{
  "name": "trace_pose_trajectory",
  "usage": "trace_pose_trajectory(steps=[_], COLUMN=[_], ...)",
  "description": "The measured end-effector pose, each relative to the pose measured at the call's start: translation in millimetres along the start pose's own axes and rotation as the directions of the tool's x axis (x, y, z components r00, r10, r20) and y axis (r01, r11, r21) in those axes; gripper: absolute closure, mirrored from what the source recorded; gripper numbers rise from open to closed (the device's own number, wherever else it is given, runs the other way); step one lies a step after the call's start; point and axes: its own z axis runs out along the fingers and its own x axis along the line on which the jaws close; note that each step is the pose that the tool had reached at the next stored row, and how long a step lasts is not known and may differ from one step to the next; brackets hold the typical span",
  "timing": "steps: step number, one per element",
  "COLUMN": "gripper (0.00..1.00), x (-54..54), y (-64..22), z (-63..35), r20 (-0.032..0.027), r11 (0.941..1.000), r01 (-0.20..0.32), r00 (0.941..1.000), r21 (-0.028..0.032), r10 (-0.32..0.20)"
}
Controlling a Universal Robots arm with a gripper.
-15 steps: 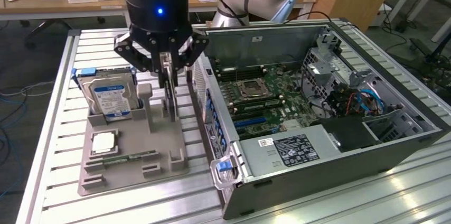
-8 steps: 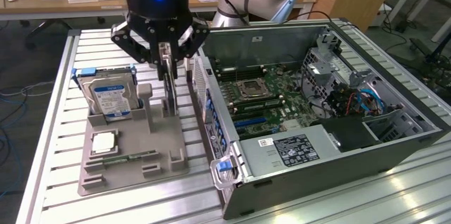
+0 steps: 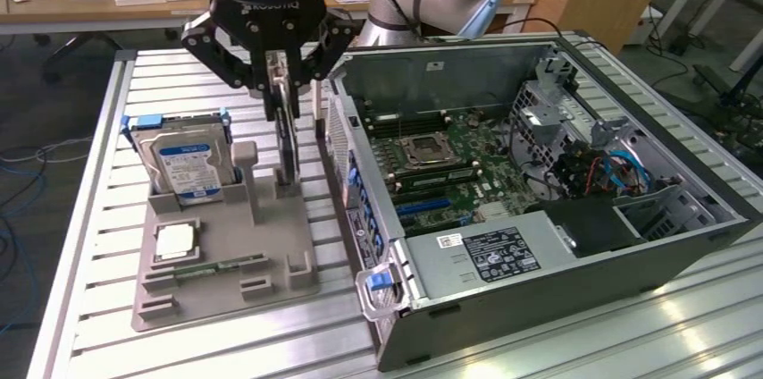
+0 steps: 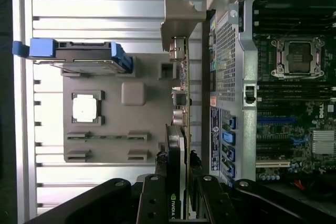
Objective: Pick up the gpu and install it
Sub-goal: 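Pick up the gpu and move the gpu toward the slot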
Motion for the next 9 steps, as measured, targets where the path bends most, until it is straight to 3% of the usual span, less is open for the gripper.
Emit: trace_pose_trajectory(steps=[9], gripper=[0.73], x=[-0.1], y=[0.2], z=[-4.8], r20=[0.0], r11=[1.0], r01=[0.0], r00=[1.0], r21=[0.0002], r10=[0.0])
